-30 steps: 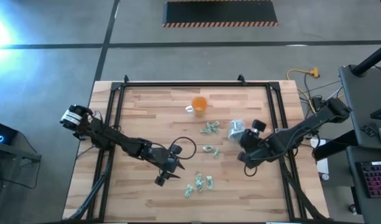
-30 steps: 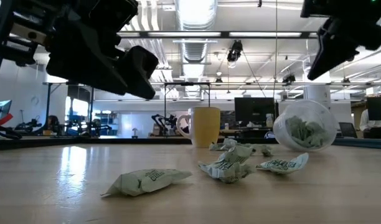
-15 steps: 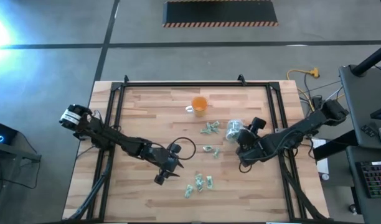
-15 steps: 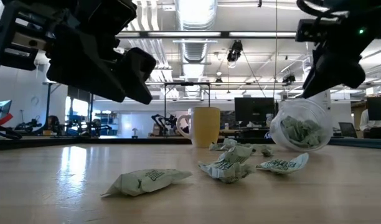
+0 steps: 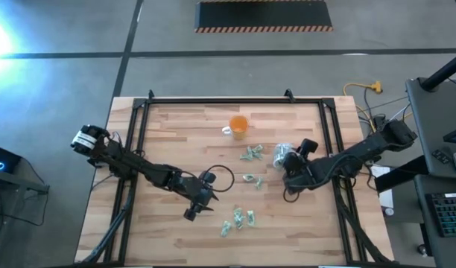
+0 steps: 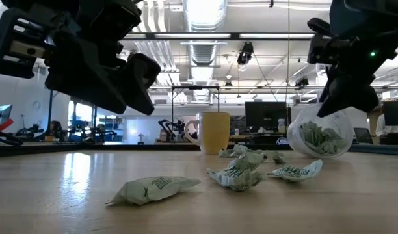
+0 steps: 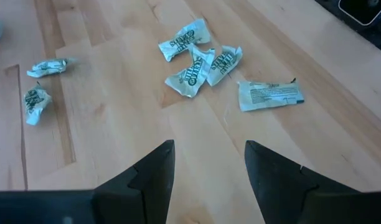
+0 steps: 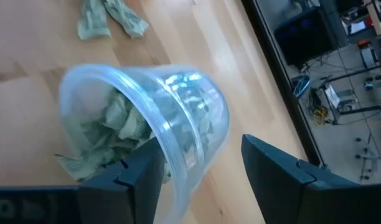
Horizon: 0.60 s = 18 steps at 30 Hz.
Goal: Pick and place Stevia / Truvia into bins
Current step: Adjust the transparent container
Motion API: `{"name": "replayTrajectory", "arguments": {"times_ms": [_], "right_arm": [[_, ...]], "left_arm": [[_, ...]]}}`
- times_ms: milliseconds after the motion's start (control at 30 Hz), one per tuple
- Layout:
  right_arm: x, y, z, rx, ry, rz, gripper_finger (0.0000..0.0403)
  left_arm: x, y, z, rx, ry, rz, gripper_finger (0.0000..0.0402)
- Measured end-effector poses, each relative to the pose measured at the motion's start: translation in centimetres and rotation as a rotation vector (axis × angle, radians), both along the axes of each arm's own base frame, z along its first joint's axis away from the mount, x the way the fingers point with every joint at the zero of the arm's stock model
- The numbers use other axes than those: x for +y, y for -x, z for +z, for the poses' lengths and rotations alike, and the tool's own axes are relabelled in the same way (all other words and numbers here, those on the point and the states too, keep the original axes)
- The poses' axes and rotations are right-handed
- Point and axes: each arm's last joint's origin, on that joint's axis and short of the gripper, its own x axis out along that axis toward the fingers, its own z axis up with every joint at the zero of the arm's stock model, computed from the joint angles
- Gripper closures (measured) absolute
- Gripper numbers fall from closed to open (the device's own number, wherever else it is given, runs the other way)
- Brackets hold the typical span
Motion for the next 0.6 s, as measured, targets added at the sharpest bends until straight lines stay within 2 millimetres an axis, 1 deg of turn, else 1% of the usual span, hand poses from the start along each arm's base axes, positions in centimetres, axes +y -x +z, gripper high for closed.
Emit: {"name": "replayTrajectory", "arguments": {"times_ms": [133, 233, 300, 500, 567, 600], "right_arm": [[-0.34, 0.25, -0.63, 0.009, -0.015, -0.018, 0.0201], [-0.62, 0.32, -0.86, 0.024, -0.047, -0.036, 0.0221], [-0.76, 0.30, -0.89, 0.028, -0.055, -0.044, 0.0249], [-0.78, 0.17, -0.67, 0.018, -0.065, -0.043, 0.0355], [-0.78, 0.17, -0.58, 0.011, -0.070, -0.042, 0.0382], [-0.75, 0.14, -0.49, 0.006, -0.077, -0.041, 0.0387]], "left_arm": [[0.06, 0.04, -0.08, 0.000, -0.009, 0.011, 0.0224], [0.06, 0.04, -0.09, 0.000, -0.010, 0.012, 0.0224], [0.07, 0.04, -0.09, -0.001, -0.011, 0.013, 0.0224], [0.07, 0.04, -0.10, 0.000, -0.011, 0.013, 0.0224], [0.07, 0.04, -0.10, 0.000, -0.011, 0.013, 0.0224], [0.07, 0.04, -0.10, 0.000, -0.011, 0.013, 0.0224]]}}
